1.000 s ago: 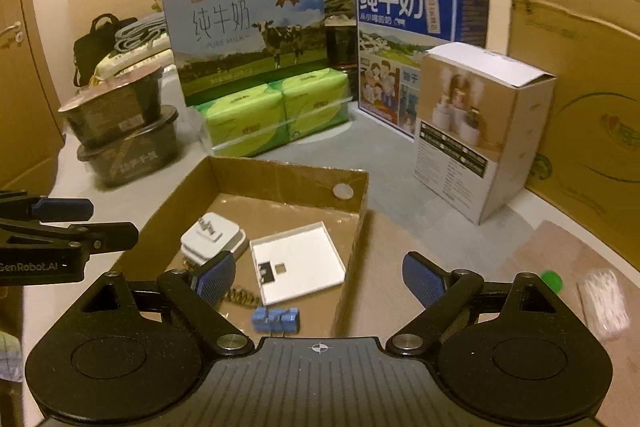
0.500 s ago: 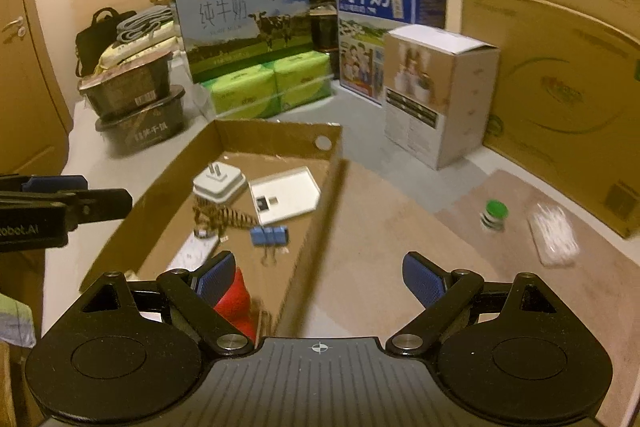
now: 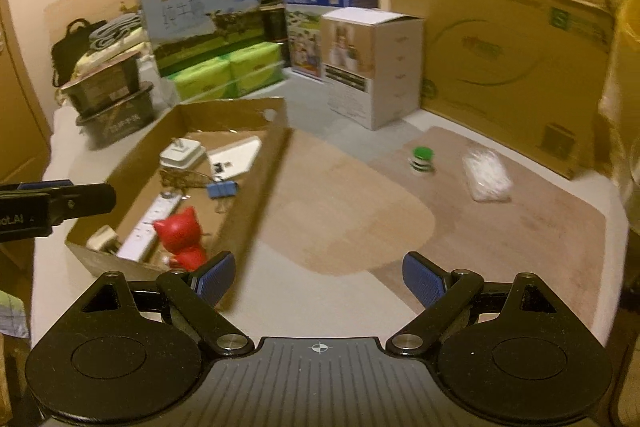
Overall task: Organize rigid objects
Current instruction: 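Move both open grippers back toward the green-capped bottle and floss box, then grasp the clear box of white floss picks with the right gripper, then close the left gripper on the green-capped bottle while the right gripper holds the floss box, then carry the green-capped bottle and floss box over the cardboard tray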
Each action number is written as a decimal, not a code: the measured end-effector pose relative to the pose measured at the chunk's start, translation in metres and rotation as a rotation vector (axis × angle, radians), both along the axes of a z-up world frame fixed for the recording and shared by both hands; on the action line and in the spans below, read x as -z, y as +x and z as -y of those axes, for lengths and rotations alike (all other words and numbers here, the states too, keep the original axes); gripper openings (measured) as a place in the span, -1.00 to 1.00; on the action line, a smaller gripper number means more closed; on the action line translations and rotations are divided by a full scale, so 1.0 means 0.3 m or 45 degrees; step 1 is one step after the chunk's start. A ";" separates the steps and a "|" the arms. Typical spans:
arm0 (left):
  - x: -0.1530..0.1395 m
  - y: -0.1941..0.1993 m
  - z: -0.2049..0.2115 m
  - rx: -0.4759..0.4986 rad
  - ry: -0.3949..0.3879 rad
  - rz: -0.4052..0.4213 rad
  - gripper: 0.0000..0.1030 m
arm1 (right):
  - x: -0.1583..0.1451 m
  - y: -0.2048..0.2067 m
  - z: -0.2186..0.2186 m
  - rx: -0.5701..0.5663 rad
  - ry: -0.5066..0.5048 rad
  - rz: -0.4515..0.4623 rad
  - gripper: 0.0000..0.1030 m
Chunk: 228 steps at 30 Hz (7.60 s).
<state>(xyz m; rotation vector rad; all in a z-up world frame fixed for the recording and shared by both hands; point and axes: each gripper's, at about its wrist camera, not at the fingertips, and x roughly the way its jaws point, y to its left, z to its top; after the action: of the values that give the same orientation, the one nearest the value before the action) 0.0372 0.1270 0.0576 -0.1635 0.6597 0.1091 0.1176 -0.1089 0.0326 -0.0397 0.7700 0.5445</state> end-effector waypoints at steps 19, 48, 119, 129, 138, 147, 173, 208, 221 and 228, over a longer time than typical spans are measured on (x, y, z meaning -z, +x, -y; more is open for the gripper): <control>0.087 0.019 0.215 0.117 -0.001 -0.050 0.28 | 0.063 -0.022 0.242 0.163 0.004 -0.065 0.75; 0.178 0.190 0.397 0.212 -0.003 -0.107 0.57 | 0.105 0.069 0.471 0.343 0.010 -0.055 0.75; 0.461 0.900 0.391 0.205 -0.039 -0.058 0.58 | 0.467 0.851 0.263 0.091 -0.074 0.049 0.45; 0.479 0.939 0.424 0.249 -0.031 -0.049 0.58 | 0.463 0.868 0.264 0.068 -0.081 0.070 0.10; 0.499 1.002 0.486 0.309 0.027 -0.022 0.36 | 0.455 0.814 0.345 0.163 -0.054 0.059 0.10; 0.527 1.032 0.502 0.307 0.060 -0.013 -0.07 | 0.453 0.791 0.358 0.155 -0.055 0.060 0.10; 0.476 0.864 0.479 0.265 0.023 -0.039 -0.42 | 0.403 0.683 0.353 0.140 -0.050 0.051 0.10; 0.181 0.093 0.391 0.200 0.055 -0.052 -0.42 | 0.109 -0.045 0.298 0.156 -0.031 0.023 0.10; 0.127 -0.059 0.295 0.147 0.078 -0.043 -0.42 | 0.058 -0.138 0.229 0.107 0.007 0.035 0.10; 0.122 -0.111 0.248 0.109 0.084 -0.052 -0.42 | 0.051 -0.175 0.177 0.070 0.031 0.028 0.10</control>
<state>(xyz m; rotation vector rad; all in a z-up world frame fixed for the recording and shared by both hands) 0.0040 0.0526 0.0209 -0.0693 0.7023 0.0523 0.0652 -0.1621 0.0172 -0.0021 0.7409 0.5002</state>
